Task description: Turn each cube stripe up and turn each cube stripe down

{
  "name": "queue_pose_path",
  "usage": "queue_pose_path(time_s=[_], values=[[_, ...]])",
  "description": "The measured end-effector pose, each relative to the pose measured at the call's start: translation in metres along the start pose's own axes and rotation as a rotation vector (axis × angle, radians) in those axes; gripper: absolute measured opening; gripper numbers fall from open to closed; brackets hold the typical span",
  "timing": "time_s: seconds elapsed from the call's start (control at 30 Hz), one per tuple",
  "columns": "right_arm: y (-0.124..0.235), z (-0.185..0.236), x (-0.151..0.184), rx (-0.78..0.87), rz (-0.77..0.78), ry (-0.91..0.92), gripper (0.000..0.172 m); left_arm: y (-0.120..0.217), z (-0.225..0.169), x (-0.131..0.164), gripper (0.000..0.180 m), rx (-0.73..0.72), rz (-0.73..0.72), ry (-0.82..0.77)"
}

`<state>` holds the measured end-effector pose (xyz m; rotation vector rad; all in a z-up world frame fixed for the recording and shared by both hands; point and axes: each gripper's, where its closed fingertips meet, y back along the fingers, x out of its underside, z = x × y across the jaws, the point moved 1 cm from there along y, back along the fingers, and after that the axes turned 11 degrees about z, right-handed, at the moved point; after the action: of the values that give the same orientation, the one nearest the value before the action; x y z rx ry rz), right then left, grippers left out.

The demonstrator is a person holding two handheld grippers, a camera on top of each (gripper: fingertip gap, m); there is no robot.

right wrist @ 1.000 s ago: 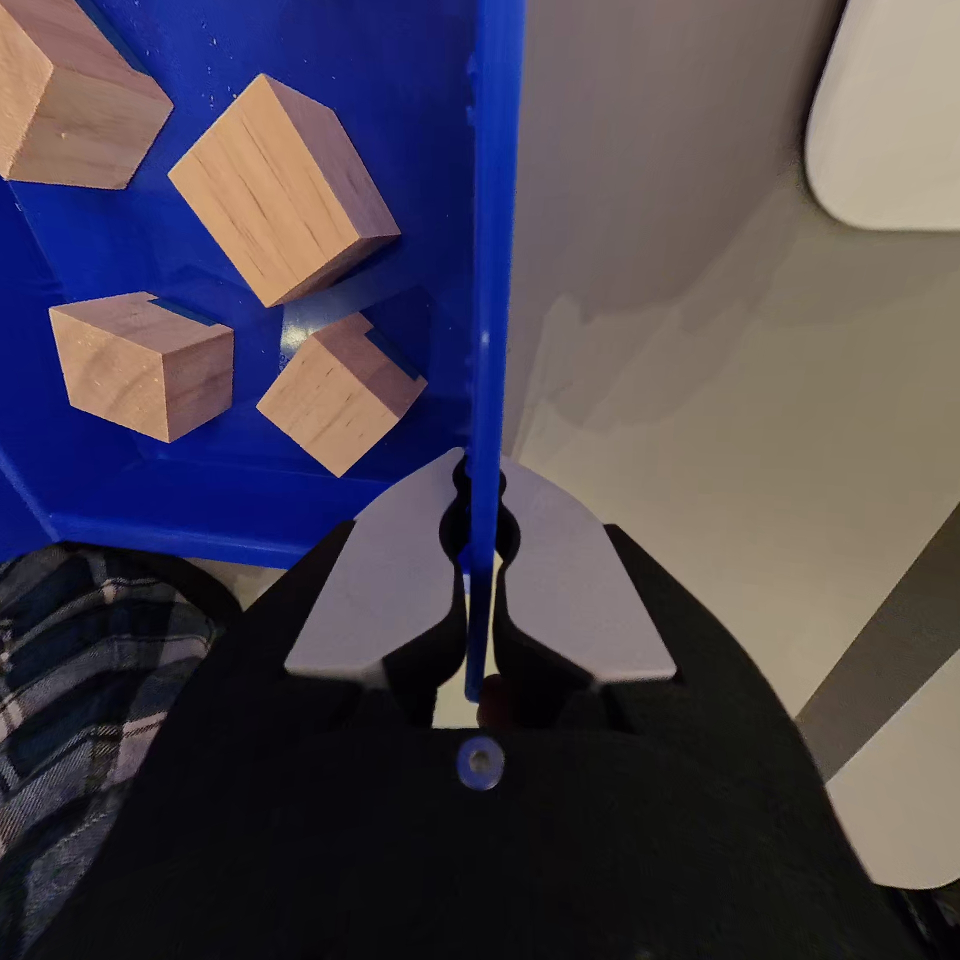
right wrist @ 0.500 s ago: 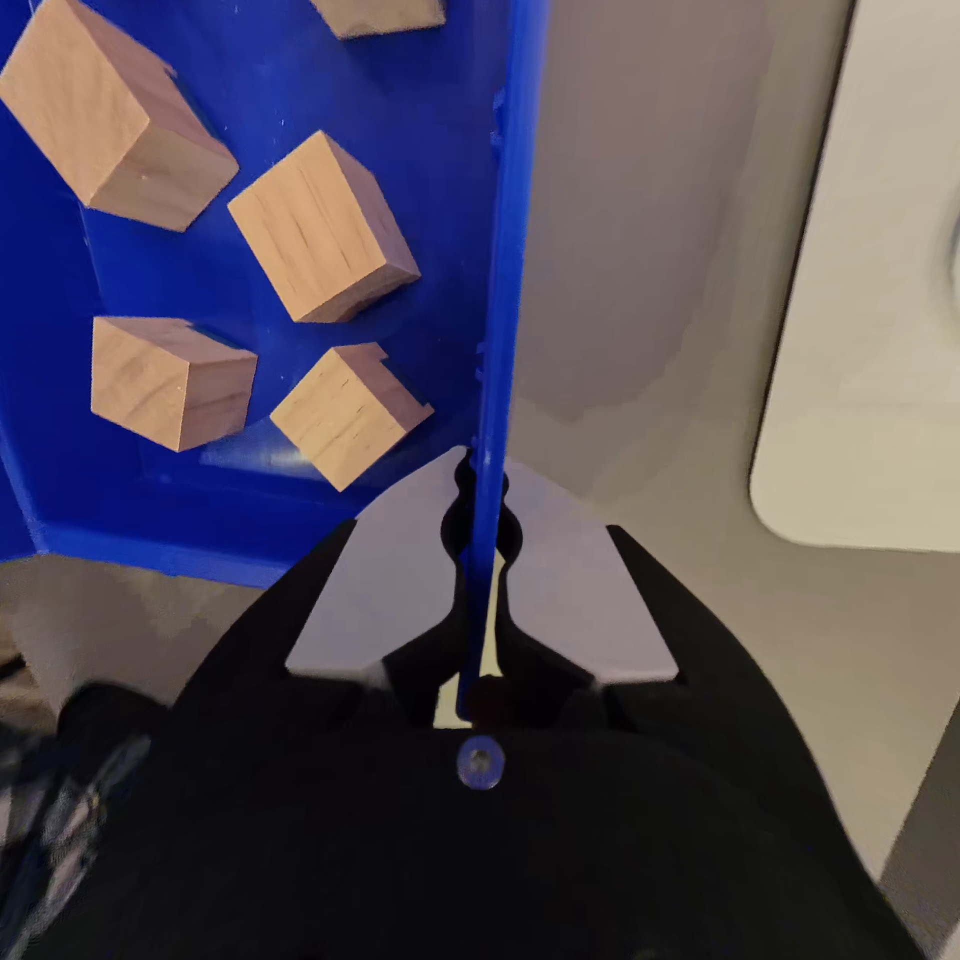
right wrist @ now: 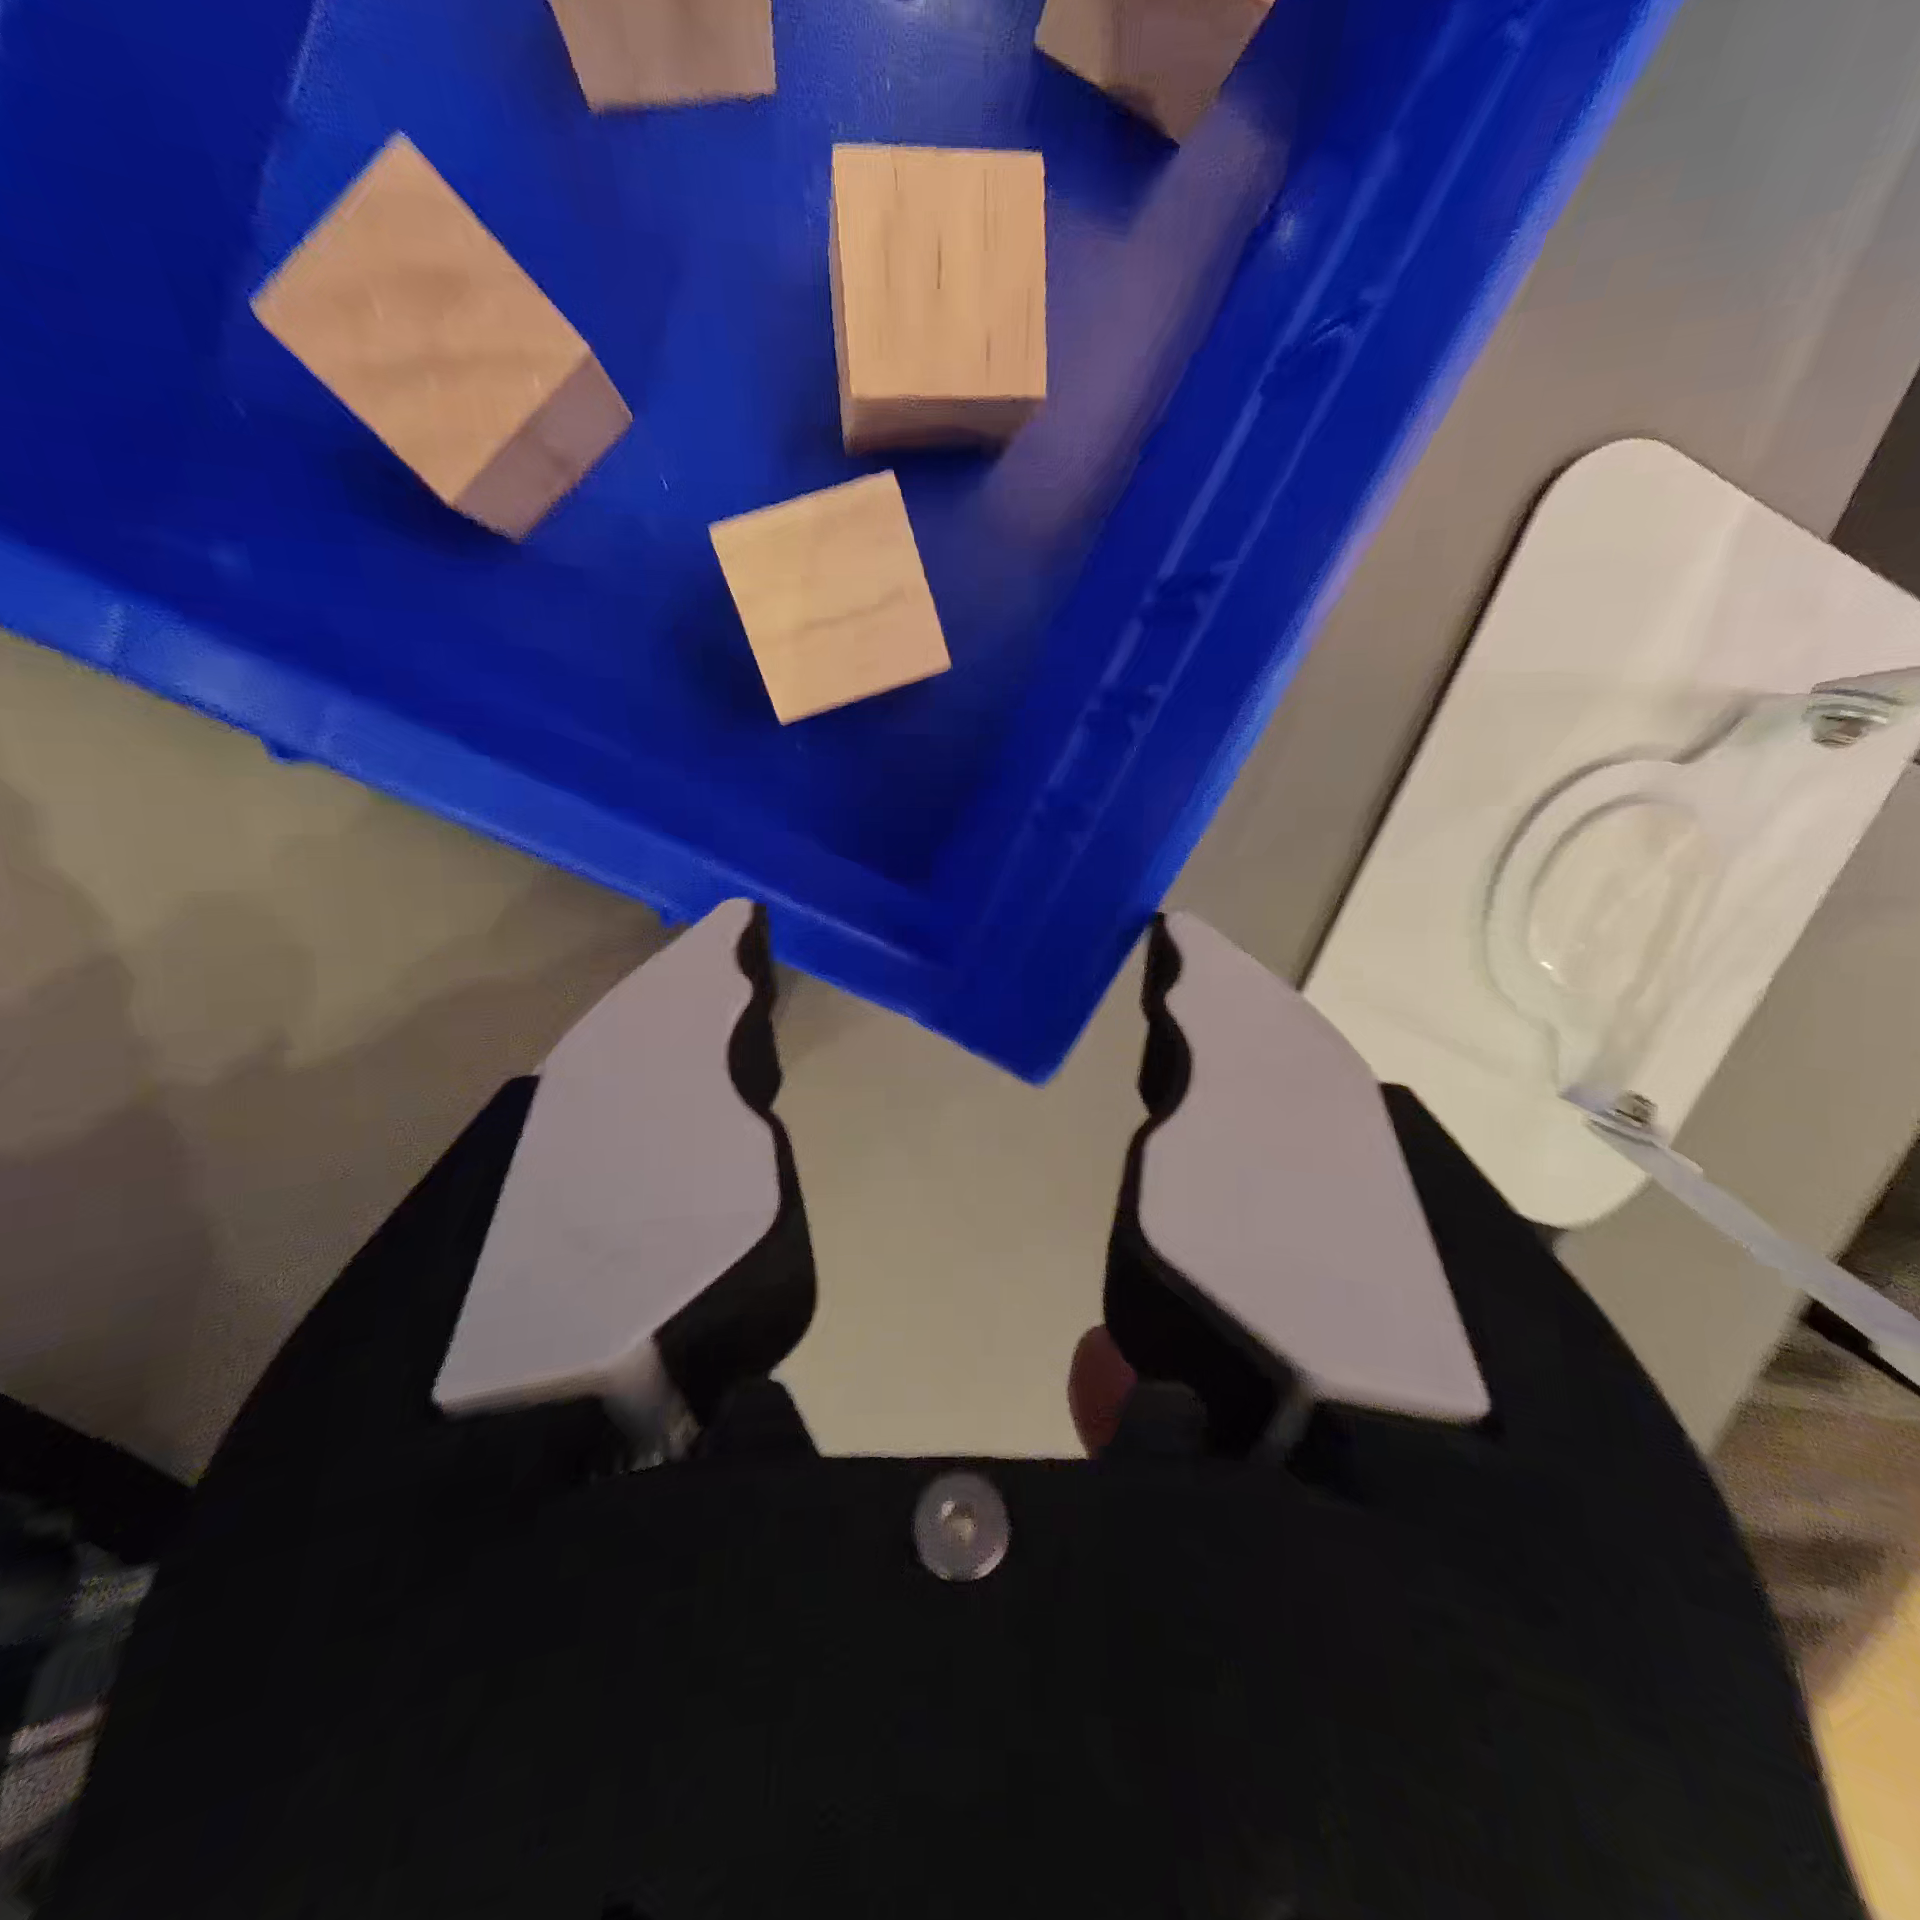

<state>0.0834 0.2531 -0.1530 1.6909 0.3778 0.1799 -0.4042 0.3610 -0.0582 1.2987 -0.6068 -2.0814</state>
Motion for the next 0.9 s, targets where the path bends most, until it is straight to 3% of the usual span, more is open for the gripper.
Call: queue_pose_path(time_s=[0.03, 0.13, 0.27, 0.5, 0.9], values=[[0.004, -0.002, 0.003, 0.034, 0.012, 0.012, 0.061, 0.001, 0.000, 0.000, 0.006, 0.000, -0.002, 0.000], [0.022, -0.005, 0.008, 0.092, -0.006, 0.014, 0.066, 0.002, 0.001, -0.001, 0.006, -0.001, -0.004, 0.001], [0.027, 0.028, 0.020, -0.012, 0.026, 0.090, 0.068, 0.002, 0.000, -0.002, 0.006, -0.003, -0.005, -0.002], [-0.011, 0.074, 0.012, -0.229, 0.156, 0.214, 0.063, 0.001, -0.004, -0.004, 0.006, -0.007, -0.002, -0.017], [-0.041, 0.083, -0.003, -0.186, 0.233, 0.319, 0.044, 0.000, -0.005, -0.005, 0.006, -0.010, 0.000, -0.030]])
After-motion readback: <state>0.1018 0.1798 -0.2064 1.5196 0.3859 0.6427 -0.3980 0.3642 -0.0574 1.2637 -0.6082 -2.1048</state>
